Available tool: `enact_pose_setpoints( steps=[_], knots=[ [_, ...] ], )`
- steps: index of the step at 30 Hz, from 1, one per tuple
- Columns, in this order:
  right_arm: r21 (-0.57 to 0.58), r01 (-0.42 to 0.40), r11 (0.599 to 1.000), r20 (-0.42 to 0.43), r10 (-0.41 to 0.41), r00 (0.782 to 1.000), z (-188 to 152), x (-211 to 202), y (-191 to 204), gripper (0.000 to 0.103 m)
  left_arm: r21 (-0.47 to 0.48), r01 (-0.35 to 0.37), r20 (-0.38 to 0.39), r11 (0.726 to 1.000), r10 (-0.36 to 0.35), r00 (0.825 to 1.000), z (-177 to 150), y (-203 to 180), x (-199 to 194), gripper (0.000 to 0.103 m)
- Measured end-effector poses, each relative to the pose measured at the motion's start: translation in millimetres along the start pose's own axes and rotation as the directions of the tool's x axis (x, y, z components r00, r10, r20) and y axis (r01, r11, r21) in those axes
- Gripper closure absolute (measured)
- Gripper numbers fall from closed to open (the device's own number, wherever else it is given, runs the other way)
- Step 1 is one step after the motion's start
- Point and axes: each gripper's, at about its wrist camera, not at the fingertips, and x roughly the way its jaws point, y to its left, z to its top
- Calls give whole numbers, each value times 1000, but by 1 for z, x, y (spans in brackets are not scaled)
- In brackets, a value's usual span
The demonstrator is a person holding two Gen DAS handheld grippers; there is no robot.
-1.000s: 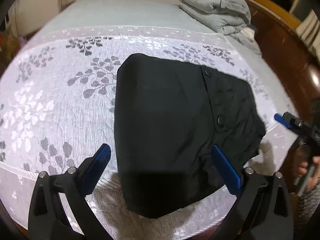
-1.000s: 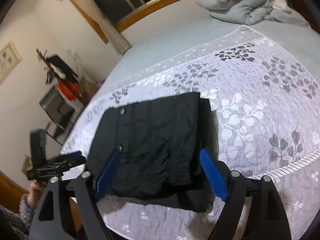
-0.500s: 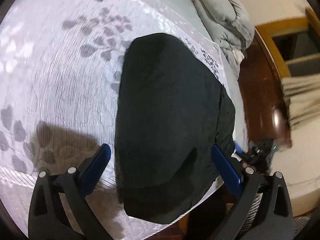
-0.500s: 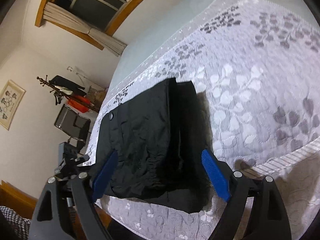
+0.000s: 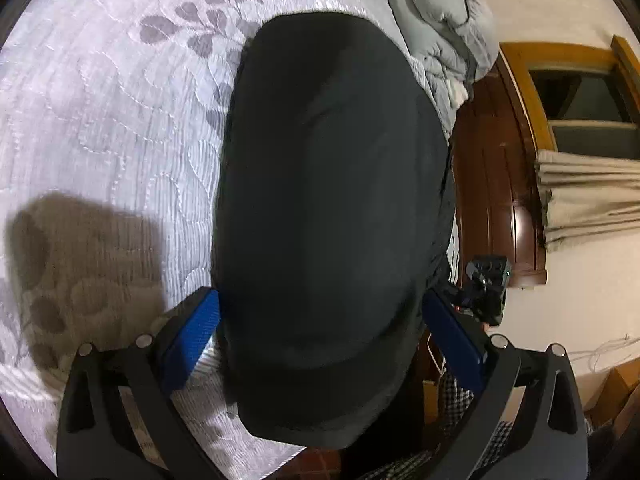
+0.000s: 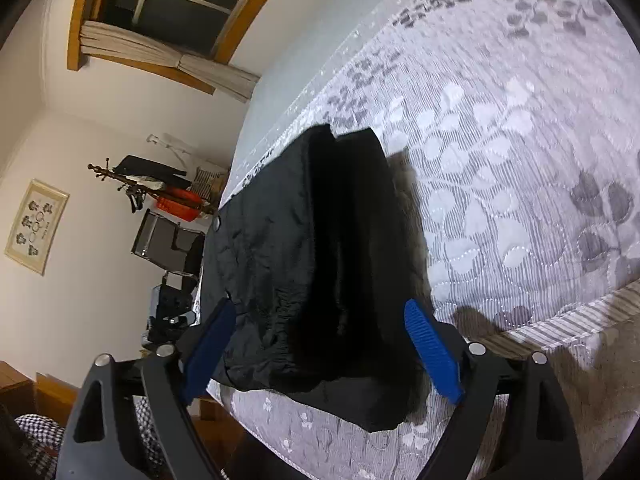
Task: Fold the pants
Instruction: 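Grasp the folded pants bundle with both tools, then lift and carry the folded pants with both tools across the quilt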
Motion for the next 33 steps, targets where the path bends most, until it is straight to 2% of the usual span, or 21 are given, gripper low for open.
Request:
enact_pose_setpoints(
  steps=[6, 9, 17, 21, 24, 26, 33],
  knots=[
    [31, -10, 999, -21, 11, 1000, 1, 7, -14, 15, 4, 54, -38, 999, -54, 998, 4, 1, 12, 3],
    [53, -44, 998, -39, 46, 998, 2, 12, -22, 15, -4, 67, -64, 998, -68, 996, 8, 1, 17, 3],
    [66, -83, 994, -88, 89, 992, 5, 34, -32, 15, -60, 150, -115, 987, -156, 981, 15, 9, 24, 3],
    [48, -109, 993, -110, 114, 987, 6, 42, -29, 14, -74, 134, -153, 988, -144, 978, 19, 13, 34, 3],
    [21, -119, 993, -133, 121, 984, 6, 49, -23, 11, -55, 177, -169, 983, -184, 968, 18, 4, 37, 3],
    [1, -127, 992, -146, 126, 981, 6, 50, -20, 7, -20, 217, -201, 976, -216, 955, 14, -3, 41, 3],
    [12, -134, 991, -152, 134, 979, 11, 57, -21, 7, -78, 205, -225, 976, -218, 950, 19, -3, 64, 3]
  ],
)
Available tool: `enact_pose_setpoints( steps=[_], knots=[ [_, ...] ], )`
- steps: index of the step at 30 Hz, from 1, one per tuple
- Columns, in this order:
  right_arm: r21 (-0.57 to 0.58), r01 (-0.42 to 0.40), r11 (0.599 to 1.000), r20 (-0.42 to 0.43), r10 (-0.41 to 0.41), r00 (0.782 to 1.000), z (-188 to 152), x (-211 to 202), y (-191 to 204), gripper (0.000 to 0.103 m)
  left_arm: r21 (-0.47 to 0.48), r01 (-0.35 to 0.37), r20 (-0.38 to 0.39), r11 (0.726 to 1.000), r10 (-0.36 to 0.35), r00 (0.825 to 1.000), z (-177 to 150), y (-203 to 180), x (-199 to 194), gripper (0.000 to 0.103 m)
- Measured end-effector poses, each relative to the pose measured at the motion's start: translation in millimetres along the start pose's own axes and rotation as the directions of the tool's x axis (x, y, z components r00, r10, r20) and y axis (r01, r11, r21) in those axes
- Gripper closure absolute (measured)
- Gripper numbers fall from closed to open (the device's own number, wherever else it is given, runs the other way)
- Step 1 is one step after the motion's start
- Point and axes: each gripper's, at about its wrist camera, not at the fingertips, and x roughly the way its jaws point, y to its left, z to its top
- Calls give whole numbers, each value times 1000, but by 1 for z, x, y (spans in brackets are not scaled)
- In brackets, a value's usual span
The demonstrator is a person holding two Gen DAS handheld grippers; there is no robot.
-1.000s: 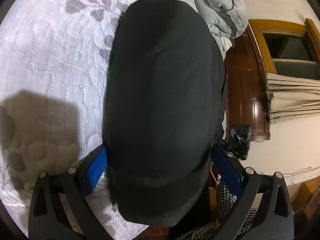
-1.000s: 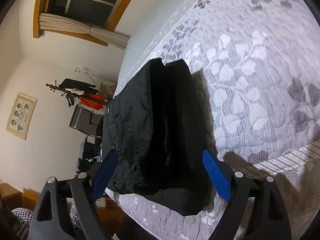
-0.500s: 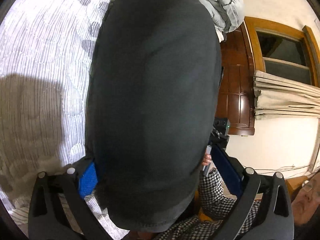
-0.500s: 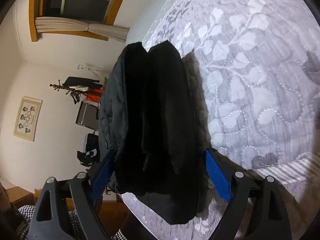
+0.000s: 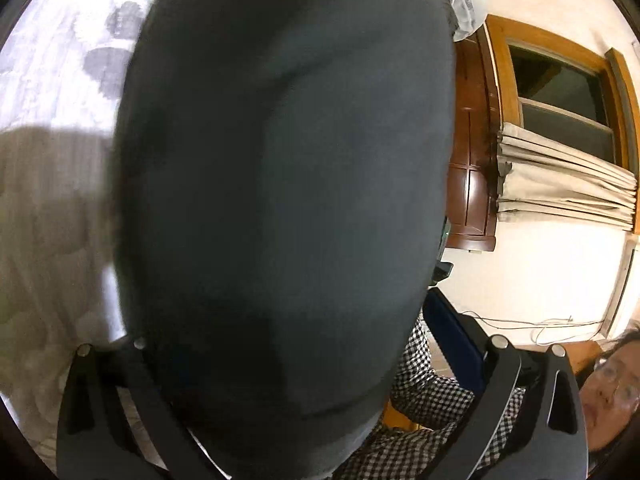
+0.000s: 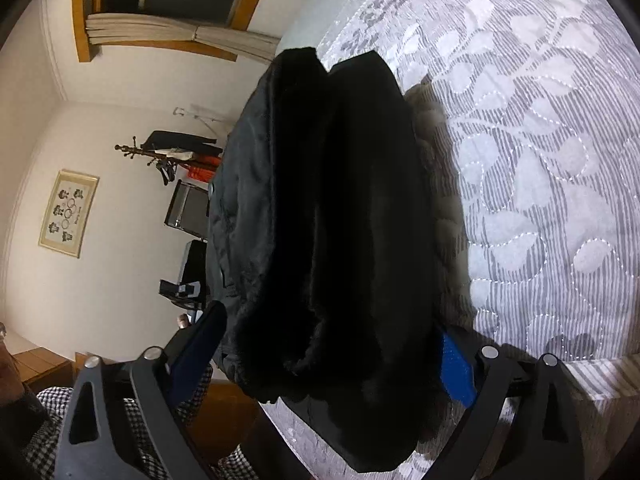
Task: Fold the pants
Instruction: 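Lift and carry the folded pants with both tools across the quilt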
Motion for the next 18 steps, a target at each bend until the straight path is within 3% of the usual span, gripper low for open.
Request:
enact_pose_setpoints(
  steps=[4, 6, 8, 16, 18],
  knots=[
    [-26, 28, 999, 4, -28, 1000, 5, 4, 4, 8, 56, -7, -21, 998, 9, 1000, -6, -13, 11, 3],
    [-39, 32, 999, -3, -33, 999, 6, 4, 5, 12, 47, -6, -14, 999, 7, 1000, -6, -11, 14, 3],
    [-32, 42, 999, -5, -42, 999, 6, 3, 1, 25, 32, 9, -3, 999, -9, 1000, -5, -6, 14, 4],
    [-4, 13, 1000, -23, -13, 1000, 17, 15, -4, 23, -13, -4, -8, 1000, 4, 1000, -6, 6, 10, 4],
    [-17, 22, 1000, -20, -22, 1000, 14, 13, -4, 26, -18, -12, 4, 1000, 12, 1000, -7, 4, 11, 7]
  ],
)
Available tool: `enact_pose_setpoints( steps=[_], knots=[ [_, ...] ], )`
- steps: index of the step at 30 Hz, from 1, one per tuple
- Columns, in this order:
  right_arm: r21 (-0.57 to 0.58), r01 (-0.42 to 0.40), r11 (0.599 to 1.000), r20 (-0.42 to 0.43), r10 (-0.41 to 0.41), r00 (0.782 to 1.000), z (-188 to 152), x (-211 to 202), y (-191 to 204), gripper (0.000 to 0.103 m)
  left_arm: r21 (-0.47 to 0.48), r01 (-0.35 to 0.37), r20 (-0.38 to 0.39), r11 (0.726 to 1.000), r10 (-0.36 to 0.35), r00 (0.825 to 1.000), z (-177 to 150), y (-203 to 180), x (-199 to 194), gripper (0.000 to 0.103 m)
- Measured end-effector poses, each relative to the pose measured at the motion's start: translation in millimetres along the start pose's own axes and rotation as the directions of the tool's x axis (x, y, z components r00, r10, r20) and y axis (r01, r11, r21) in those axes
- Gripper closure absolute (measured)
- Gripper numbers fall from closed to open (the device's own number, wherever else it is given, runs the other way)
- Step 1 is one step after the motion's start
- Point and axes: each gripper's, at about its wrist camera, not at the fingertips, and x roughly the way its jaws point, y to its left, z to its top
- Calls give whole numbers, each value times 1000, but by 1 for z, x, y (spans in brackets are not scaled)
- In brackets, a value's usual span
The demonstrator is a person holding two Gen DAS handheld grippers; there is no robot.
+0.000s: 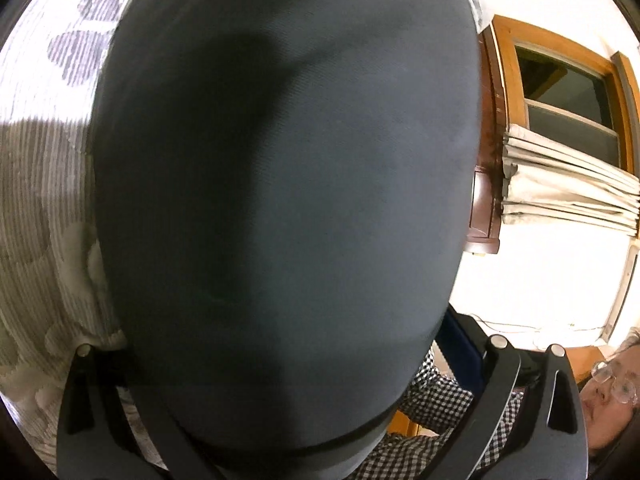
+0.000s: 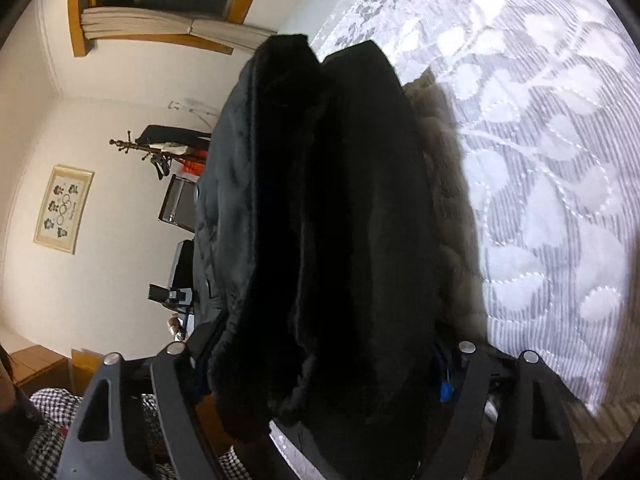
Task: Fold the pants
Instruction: 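Lift and carry the folded pants with both tools across the quilt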
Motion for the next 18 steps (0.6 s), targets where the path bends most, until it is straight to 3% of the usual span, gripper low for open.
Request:
enact_pose_setpoints(
  steps=[1, 3, 5, 12, 18],
  knots=[
    [1, -7, 1000, 6, 7, 1000, -1, -1, 0, 33, -1, -18, 8, 1000, 18, 1000, -1, -1, 1, 11],
    [4, -26, 1000, 21, 26, 999, -3, -5, 0, 43, -22, -30, 19, 999, 31, 999, -2, 2, 0, 32],
    [-10, -20, 1000, 38, 21, 999, -5, -7, 5, 51, -33, -11, 32, 999, 12, 999, -3, 6, -1, 38],
    [-50, 36, 998, 73, -33, 997, -11, -11, 32, 56, -12, 6, 72, 1000, -5, 997, -12, 5, -4, 60],
    [-62, 56, 997, 97, -49, 994, -15, -23, 45, 58, 38, 26, 118, 999, -30, 993, -22, -10, -10, 68]
  ],
)
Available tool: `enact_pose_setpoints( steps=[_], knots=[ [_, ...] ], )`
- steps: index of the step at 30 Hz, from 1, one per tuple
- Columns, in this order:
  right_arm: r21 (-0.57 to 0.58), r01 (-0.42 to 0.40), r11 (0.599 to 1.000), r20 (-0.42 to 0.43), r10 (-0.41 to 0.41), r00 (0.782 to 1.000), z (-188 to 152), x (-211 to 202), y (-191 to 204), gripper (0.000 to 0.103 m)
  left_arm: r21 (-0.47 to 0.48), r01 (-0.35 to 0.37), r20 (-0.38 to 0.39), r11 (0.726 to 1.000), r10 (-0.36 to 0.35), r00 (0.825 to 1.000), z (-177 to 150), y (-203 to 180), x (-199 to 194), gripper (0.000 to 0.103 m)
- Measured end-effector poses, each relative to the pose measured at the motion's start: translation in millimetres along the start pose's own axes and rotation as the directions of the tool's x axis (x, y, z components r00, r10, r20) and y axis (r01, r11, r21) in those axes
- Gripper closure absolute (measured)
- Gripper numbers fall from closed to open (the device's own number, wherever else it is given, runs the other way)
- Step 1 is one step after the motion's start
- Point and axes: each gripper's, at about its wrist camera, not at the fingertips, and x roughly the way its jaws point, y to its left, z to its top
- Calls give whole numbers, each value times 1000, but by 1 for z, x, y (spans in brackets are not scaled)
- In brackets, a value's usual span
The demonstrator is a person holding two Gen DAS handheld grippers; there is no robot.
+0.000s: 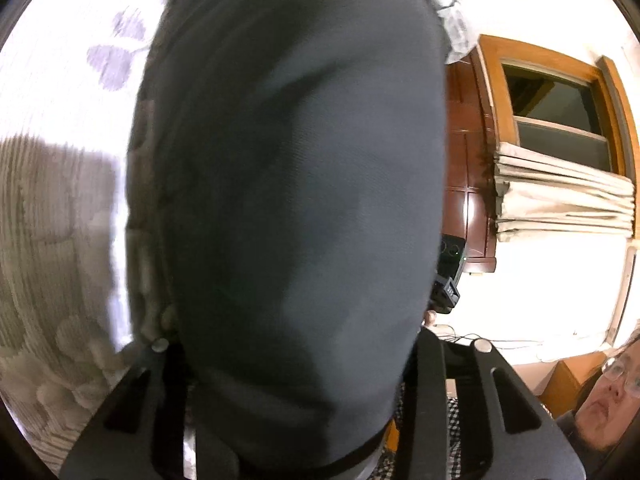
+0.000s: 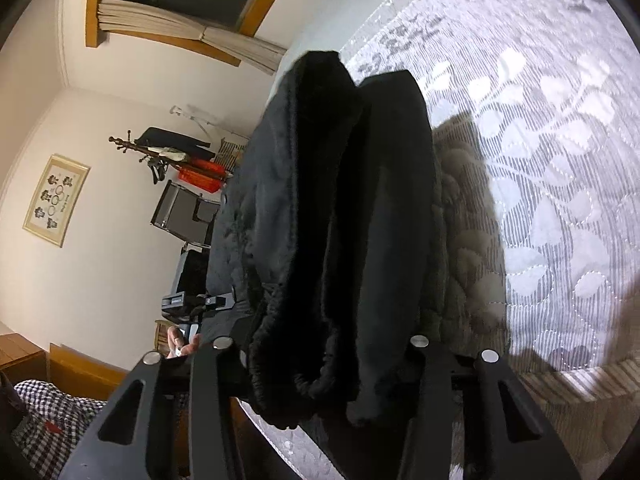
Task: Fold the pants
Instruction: 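Lift and carry the folded pants with both tools across the quilt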
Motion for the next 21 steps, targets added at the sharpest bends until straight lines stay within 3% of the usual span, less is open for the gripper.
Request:
enact_pose_setpoints(
  steps=[12, 21],
  knots=[
    [-130, 65, 989, 56, -58, 997, 0, -34, 41, 59, 91, 35, 45, 995, -39, 998, -4, -43, -5, 69],
    [-230, 91, 969, 93, -71, 993, 34, -33, 73, 60, 152, 22, 103, 988, -38, 994, 42, -77, -10, 68]
  ],
)
